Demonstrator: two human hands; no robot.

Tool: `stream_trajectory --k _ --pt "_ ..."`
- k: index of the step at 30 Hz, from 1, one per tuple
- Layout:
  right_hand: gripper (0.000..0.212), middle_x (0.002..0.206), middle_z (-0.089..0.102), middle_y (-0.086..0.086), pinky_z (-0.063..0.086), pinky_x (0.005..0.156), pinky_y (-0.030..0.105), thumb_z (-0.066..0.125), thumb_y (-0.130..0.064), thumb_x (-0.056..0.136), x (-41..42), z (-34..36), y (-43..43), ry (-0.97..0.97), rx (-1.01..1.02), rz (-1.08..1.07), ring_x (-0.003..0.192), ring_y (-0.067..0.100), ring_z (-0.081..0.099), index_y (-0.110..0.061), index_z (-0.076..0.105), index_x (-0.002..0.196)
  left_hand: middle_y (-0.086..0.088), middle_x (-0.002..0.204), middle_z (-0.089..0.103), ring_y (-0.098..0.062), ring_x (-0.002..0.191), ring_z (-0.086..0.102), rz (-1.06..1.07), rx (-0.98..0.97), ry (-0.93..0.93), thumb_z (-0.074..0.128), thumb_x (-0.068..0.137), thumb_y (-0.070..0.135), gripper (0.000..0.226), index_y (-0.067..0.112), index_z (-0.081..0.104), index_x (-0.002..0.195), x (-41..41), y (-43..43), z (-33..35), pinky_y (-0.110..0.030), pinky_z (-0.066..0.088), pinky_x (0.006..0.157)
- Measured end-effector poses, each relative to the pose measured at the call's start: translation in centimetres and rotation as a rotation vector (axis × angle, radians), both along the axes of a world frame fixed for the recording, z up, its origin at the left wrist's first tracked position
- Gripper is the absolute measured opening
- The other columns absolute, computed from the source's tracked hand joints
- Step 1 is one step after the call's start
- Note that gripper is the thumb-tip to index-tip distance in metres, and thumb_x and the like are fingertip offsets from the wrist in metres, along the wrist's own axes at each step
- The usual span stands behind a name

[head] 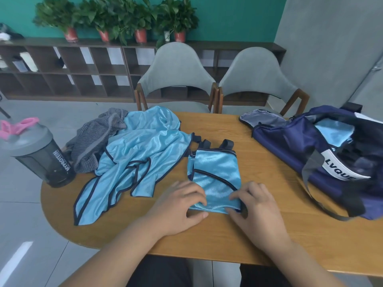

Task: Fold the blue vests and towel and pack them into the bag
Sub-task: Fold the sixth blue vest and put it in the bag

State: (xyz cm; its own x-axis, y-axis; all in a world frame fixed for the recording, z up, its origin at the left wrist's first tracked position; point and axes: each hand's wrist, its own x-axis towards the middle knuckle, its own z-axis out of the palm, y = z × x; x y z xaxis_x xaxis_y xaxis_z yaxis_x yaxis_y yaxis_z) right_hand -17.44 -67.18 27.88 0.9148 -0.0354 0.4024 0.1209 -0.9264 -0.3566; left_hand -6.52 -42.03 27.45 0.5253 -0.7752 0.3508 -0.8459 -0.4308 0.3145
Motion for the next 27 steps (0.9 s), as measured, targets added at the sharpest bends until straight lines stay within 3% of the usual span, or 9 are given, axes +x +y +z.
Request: stream_trajectory --k 5,9,12,14,17,20,23,25,27 --pt "0.033 0.101 0.049 -0.019 0.050 0.074 0.023 0.084 -0.021 0.078 -0.3 0.1 -1.1 0.090 0.077 -0.011 0.088 0.002 0.054 -0.035 0.066 0.102 0.021 0.111 0.059 -0.003 0.107 0.058 0.057 -0.048 0.028 0.061 0.103 0.051 0.026 0.027 0.072 0.102 0.0 0.3 -0.6 -0.033 0.053 0.087" --pt "0.030 0.102 0.053 -0.019 0.048 0.073 0.022 0.079 -0.014 0.082 -0.7 -0.1 -1.6 0.076 0.090 -0.012 0.089 0.000 0.054 -0.033 0.067 0.101 0.015 0.103 0.062 -0.008 0.098 0.061 0.075 0.015 -0.144 0.057 0.104 0.054 0.033 0.026 0.071 0.095 -0.3 0.4 -0.6 -0.033 0.054 0.085" --pt "0.027 0.102 0.053 -0.020 0.053 0.077 0.028 0.076 -0.015 0.085 -0.9 0.1 -1.5 0.095 0.034 -0.006 0.097 0.005 0.056 -0.034 0.067 0.102 0.013 0.101 0.062 -0.009 0.094 0.062 0.075 0.054 -0.196 0.057 0.104 0.052 0.033 0.024 0.071 0.092 -0.9 0.3 -0.4 -0.032 0.055 0.081" --pt "0.022 0.101 0.053 -0.024 0.051 0.080 0.026 0.076 -0.026 0.086 -0.8 0.7 -2.0 0.155 -0.030 0.025 0.099 0.001 0.053 -0.039 0.067 0.103 0.013 0.101 0.063 -0.008 0.093 0.063 0.094 0.046 -0.180 0.057 0.104 0.055 0.036 0.025 0.072 0.092 -1.5 0.3 0.0 -0.030 0.055 0.079" --pt "0.016 0.109 0.057 -0.028 0.049 0.090 0.024 0.070 -0.049 0.093 0.1 2.5 -3.2 0.236 0.015 0.137 0.107 -0.003 0.054 -0.041 0.070 0.107 0.011 0.103 0.066 -0.010 0.098 0.064 0.147 -0.099 -0.114 0.055 0.107 0.048 0.032 0.023 0.073 0.100 -1.9 -0.5 1.8 -0.031 0.053 0.086" --pt "0.025 0.131 0.060 -0.021 0.052 0.100 0.034 0.061 -0.026 0.102 3.6 3.2 -3.3 0.090 0.114 0.063 0.120 0.007 0.060 -0.031 0.070 0.125 0.008 0.128 0.065 -0.012 0.122 0.058 0.229 -0.152 -0.059 0.049 0.110 0.027 0.026 0.020 0.067 0.127 -0.4 -3.9 3.9 -0.034 0.048 0.107" --pt "0.049 0.161 0.043 -0.003 0.041 0.119 0.040 0.056 -0.019 0.104 8.5 2.3 -1.8 0.126 0.008 -0.014 0.147 0.020 0.041 -0.018 0.051 0.152 0.001 0.168 0.034 -0.016 0.157 0.023 0.272 0.056 0.022 0.040 0.112 0.025 0.050 0.016 0.036 0.161 2.6 -8.2 4.1 -0.035 0.018 0.130" --pt "0.061 0.172 0.021 -0.002 0.025 0.128 0.042 0.050 -0.031 0.107 10.6 1.3 -0.8 0.267 -0.070 0.004 0.159 0.020 0.016 -0.018 0.029 0.164 -0.001 0.176 0.004 -0.018 0.162 -0.002 0.316 0.285 0.076 0.029 0.114 0.038 0.062 0.016 0.010 0.168 4.2 -9.3 2.6 -0.041 0.006 0.132" --pt "0.063 0.175 0.005 -0.006 0.012 0.130 0.041 0.034 -0.043 0.111 10.9 0.0 -0.5 0.362 -0.170 -0.018 0.161 0.014 0.000 -0.023 0.014 0.167 0.000 0.175 -0.014 -0.017 0.161 -0.016 0.348 0.430 0.124 0.017 0.112 0.050 0.068 0.018 -0.004 0.168 4.8 -8.9 0.9 -0.044 0.000 0.132"
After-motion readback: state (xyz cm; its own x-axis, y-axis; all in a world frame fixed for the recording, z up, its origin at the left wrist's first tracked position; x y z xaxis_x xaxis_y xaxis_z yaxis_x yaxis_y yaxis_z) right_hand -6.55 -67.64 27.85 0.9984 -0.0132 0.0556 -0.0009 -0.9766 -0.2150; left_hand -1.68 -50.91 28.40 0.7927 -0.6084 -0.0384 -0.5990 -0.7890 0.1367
